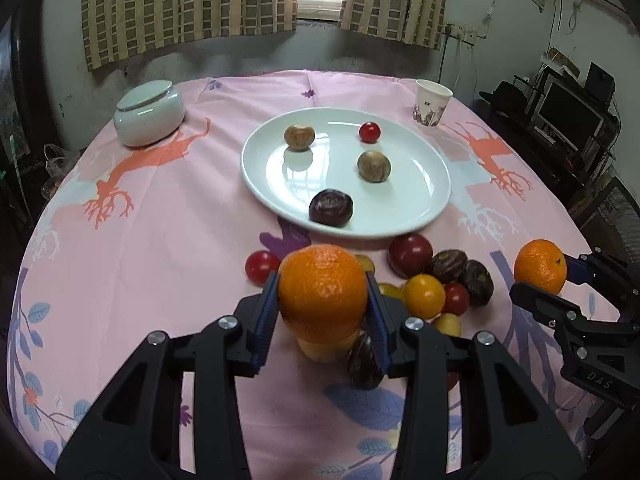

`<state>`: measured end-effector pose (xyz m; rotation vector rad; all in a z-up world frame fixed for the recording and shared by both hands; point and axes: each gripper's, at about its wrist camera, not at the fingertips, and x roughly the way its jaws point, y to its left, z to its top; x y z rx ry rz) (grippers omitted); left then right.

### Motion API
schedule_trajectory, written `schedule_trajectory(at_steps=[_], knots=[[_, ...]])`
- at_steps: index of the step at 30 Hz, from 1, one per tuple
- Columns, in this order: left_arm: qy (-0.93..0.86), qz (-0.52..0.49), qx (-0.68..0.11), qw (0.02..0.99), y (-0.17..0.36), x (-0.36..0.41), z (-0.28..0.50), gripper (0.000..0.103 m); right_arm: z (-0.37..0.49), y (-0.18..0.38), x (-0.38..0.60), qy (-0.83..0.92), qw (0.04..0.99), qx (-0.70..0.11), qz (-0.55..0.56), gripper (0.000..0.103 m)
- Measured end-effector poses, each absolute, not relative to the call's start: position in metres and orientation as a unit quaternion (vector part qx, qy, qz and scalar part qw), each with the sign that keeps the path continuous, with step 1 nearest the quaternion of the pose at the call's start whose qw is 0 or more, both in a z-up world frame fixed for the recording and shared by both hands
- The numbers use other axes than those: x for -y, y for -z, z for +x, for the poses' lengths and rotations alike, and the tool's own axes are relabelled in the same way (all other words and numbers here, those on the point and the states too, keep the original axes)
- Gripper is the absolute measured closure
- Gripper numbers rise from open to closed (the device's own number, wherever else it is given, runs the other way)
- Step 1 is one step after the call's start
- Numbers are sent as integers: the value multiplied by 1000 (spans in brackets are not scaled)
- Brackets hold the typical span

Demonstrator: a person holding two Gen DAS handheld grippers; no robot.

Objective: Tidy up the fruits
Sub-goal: 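Grasp an orange with the right tool while the left tool grasps another orange, then place both oranges on the white plate and open both tools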

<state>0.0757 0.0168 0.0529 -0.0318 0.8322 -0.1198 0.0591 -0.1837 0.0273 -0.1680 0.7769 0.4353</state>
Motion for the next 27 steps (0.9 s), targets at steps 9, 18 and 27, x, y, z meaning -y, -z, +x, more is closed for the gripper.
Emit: schedule_trajectory(at_steps=[9,18,27], knots=[[62,-24,-387,920,-64,-6,119,74,118,-41,180,-196,901,-379,-82,57],[50,-8,-400,915,-44,-18,109,44,114,-33,187,-211,893,-392,-64,57],[61,41,-424,903,-10,18,122,32,90,-28,190,-222,892,-390,-59,57]])
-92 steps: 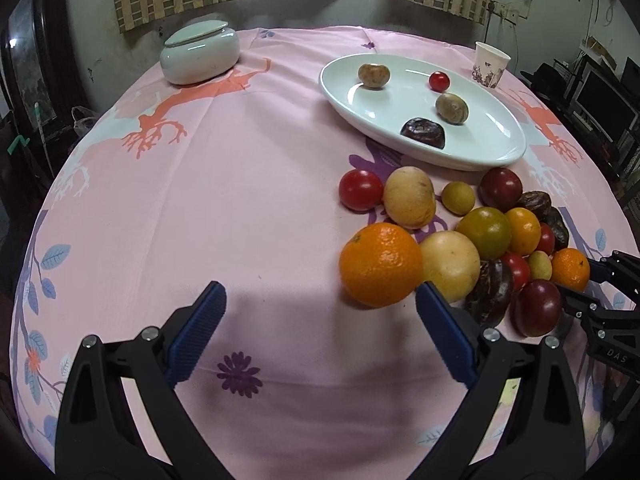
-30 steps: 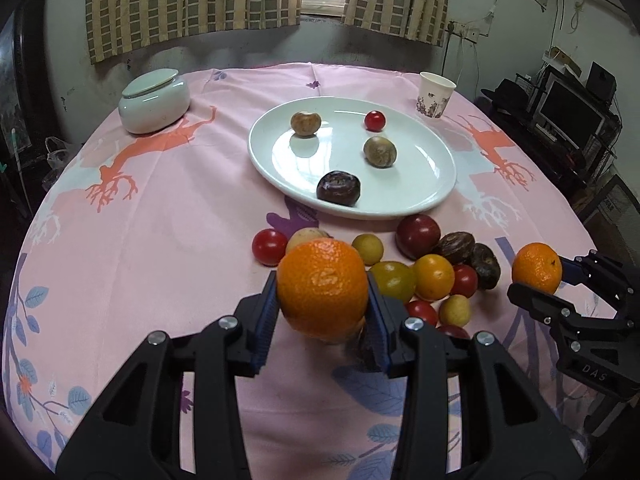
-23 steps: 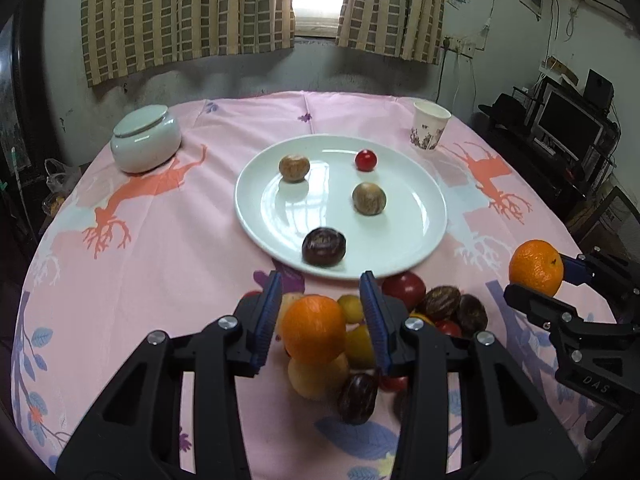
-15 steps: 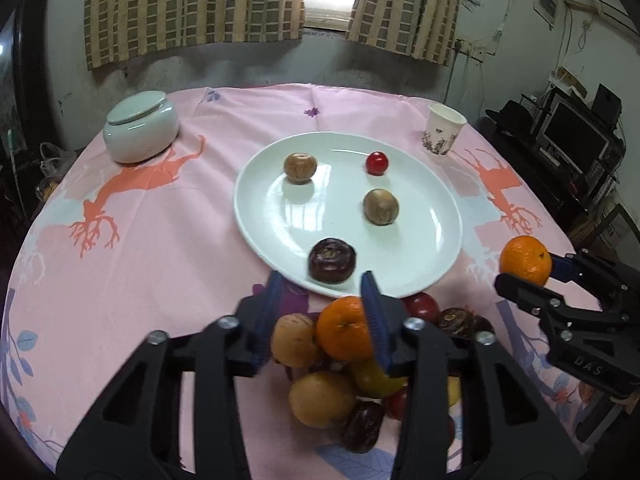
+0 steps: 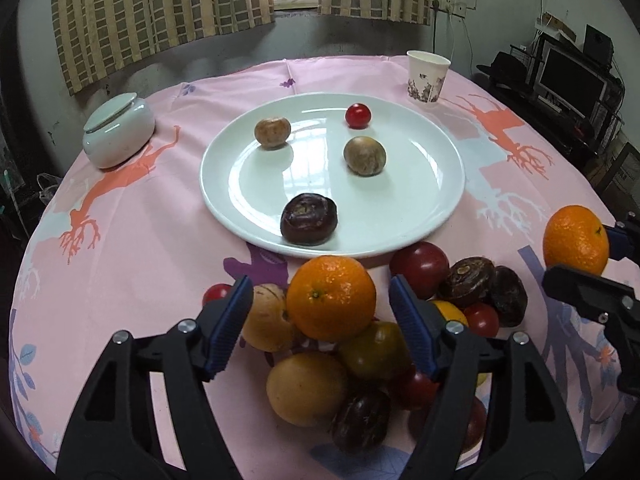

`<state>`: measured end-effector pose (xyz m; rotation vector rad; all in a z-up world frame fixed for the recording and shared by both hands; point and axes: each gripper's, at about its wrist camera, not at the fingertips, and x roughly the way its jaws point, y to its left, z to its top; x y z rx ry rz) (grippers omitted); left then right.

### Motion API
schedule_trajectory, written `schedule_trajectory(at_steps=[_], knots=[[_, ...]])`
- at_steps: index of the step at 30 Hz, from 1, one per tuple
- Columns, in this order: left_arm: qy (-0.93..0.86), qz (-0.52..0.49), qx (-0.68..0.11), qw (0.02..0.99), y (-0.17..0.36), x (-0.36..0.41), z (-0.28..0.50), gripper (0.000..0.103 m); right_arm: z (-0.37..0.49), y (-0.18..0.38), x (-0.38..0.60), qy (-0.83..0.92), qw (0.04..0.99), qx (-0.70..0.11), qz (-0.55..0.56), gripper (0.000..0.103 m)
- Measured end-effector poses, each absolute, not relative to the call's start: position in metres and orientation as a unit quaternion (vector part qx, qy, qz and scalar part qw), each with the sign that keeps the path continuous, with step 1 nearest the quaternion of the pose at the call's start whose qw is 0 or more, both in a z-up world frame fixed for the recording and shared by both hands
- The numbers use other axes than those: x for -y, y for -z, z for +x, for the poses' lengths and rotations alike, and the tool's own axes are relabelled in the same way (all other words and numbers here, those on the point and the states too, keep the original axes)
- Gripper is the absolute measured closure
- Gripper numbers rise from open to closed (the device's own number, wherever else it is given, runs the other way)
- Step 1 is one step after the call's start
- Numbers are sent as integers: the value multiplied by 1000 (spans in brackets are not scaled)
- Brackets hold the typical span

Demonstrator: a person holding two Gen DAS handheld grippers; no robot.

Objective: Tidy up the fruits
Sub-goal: 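Place both oranges on the white plate and open both tools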

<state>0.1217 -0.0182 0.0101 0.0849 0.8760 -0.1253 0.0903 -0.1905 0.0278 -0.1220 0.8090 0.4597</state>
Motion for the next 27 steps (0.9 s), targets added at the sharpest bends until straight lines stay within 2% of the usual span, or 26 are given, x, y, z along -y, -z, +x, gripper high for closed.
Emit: schedule_trajectory(at_steps=[1,2,3,8,15,20,27], knots=[[52,49,-416,907,-9,20,122,36,90,-27,191,-223,891,-390,-56,57],[55,55,-407,910,-9,22,121,54,89,-26,191,-223,892,-390,-55,58],[68,51,-411,908,-9,23,121,58,89,-26,191,-222,892,-389,-57,57],[68,33,-412,908,-17,12,114,58,90,-26,193,-220,893,-388,-55,58],[68,11,-384,921,-56,-5,118,58,104,-41,188,-210,900,-374,-79,57],[46,17,-375,926,-67,-7,152,58,135,-46,180,-202,905,-362,-92,57],[1,24,-395,919,-46,-10,220,58,206,-20,160,-173,899,-386,-113,58]])
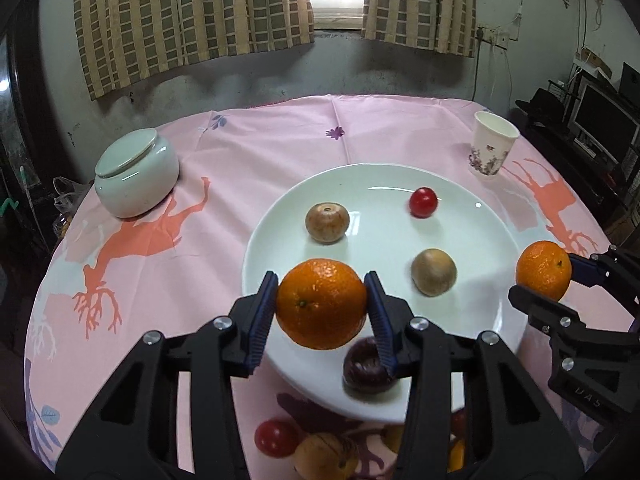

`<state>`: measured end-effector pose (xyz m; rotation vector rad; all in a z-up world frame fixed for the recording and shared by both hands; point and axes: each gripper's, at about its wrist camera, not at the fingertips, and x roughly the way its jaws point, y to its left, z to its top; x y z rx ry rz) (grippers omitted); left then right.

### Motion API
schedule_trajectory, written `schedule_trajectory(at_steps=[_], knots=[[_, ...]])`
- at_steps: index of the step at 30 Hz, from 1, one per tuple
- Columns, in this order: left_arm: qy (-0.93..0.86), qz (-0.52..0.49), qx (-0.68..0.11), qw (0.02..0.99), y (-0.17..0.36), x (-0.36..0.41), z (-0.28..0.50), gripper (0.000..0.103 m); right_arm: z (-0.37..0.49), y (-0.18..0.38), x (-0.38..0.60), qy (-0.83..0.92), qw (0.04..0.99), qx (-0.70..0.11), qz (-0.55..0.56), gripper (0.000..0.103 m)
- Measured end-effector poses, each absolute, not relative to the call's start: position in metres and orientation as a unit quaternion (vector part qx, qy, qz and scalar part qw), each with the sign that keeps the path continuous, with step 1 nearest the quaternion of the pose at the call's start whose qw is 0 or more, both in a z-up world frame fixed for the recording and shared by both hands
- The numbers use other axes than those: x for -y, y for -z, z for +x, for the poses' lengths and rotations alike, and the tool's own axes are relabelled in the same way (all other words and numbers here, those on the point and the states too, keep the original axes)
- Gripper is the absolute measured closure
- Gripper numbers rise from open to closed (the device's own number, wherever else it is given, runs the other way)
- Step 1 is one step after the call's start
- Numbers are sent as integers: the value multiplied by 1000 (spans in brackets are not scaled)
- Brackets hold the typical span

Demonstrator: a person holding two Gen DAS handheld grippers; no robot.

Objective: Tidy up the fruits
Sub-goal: 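Place both oranges on the white plate and open both tools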

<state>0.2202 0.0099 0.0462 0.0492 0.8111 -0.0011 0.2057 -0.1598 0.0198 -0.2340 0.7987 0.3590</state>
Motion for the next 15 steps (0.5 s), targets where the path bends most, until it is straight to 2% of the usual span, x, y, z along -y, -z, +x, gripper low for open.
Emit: schedule_trajectory(at_steps=[8,10,11,12,15], knots=[[-19,-6,-414,910,-29,-21,264,57,281,0,153,-156,892,-418,-75,56],[-22,-23,-416,909,-28,-23,267,48,292,-1,155,-157,893,-420,-46,53],[-22,-26,-412,911,-30,-23,266,43,294,-3,157,-150,896,-417,-33,46],[-25,-22,-406,913,-33,-22,263,37,295,-5,159,-147,898,-414,-20,34],[-22,-14,-388,921,-46,-20,249,32,285,-13,163,-157,903,-400,-1,32]])
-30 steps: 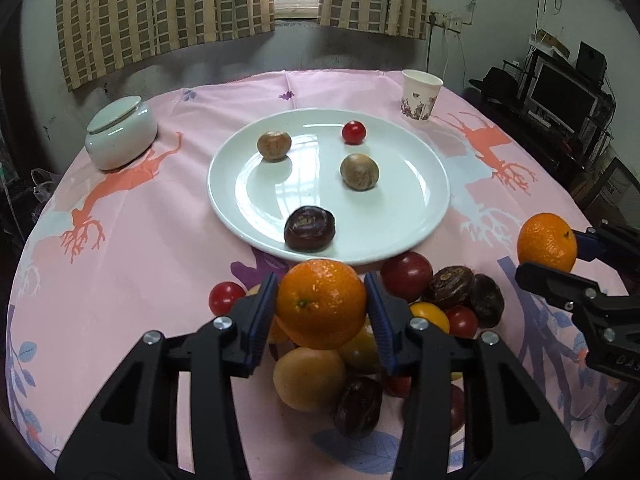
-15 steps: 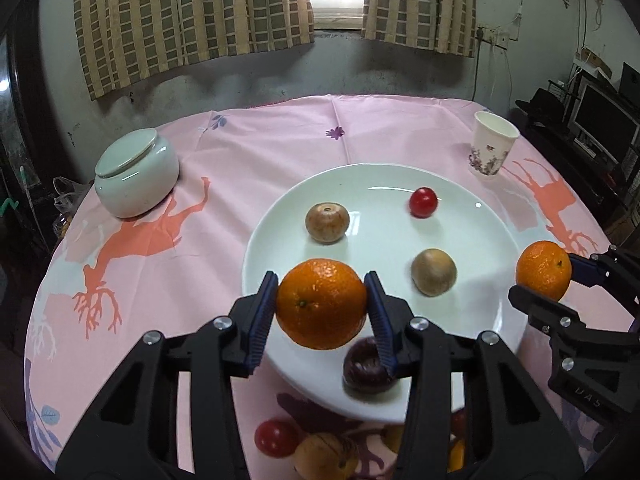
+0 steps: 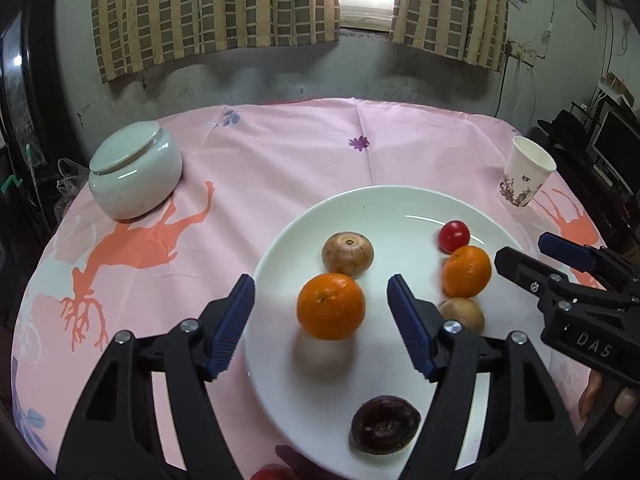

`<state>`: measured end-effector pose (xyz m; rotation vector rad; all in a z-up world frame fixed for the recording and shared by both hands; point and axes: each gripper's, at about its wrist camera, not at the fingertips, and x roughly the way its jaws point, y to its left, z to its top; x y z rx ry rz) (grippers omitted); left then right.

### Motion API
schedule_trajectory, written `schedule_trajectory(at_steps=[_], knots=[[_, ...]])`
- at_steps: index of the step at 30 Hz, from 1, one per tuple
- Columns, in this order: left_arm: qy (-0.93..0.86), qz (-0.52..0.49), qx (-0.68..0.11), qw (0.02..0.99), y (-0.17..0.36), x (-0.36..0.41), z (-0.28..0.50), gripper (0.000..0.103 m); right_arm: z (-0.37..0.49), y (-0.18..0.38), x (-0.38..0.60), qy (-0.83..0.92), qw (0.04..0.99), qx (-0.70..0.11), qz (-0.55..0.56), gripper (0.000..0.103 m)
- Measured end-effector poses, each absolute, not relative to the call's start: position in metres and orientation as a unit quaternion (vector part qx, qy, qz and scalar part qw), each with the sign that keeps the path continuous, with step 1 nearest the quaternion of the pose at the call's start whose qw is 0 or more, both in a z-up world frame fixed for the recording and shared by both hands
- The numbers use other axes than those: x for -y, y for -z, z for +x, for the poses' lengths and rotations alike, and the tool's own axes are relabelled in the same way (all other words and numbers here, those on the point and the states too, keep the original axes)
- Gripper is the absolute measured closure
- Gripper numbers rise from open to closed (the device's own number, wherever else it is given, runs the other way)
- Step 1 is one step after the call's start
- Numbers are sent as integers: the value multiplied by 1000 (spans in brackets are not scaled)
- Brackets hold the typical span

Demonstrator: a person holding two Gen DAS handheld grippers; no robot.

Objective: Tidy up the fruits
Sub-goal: 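Place both oranges on the white plate and open both tools, then withdraw both open tools from the plate toward the fruit pile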

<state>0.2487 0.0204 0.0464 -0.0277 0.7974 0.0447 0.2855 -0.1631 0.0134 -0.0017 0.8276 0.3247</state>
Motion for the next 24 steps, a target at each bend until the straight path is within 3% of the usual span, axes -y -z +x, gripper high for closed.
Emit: schedule_trajectory(at_steps=[2,3,12,24], knots=[[-22,-10,-382,924,-54,-21,235,27,275,-17,164,-164,902,-400,-11,32],[-20,-12,-381,924,-58,-22,228,19,269,-19,167,-165,900,-402,-14,32],[-2,-5,-347,938,-73,-26,128,8,183,-39,207,-187,897,-400,13,31],[9,-9,-379,925,-41,-25,63,7,81,-28,208,-216,887,-408,-23,26]])
